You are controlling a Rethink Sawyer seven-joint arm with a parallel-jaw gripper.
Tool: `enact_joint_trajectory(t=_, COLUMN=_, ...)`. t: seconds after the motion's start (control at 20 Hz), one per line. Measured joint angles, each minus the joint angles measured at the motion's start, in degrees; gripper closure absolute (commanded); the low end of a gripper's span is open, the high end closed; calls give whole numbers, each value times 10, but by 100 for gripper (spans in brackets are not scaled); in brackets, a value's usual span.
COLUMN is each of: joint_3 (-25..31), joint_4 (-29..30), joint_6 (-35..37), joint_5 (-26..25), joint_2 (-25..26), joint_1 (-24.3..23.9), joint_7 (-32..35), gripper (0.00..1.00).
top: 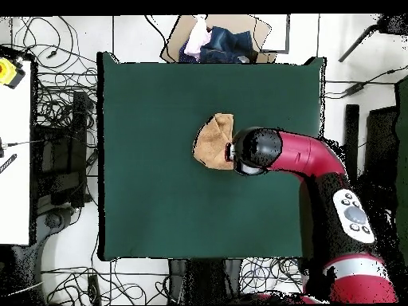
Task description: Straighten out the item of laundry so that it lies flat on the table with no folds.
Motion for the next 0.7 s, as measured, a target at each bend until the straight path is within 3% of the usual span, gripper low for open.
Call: enact_joint_trajectory(t=0.7, joint_3=-13, joint_4=73, joint_6=0, joint_5=89, joint_2=-89, joint_1=74, joint_7=16, gripper=100)
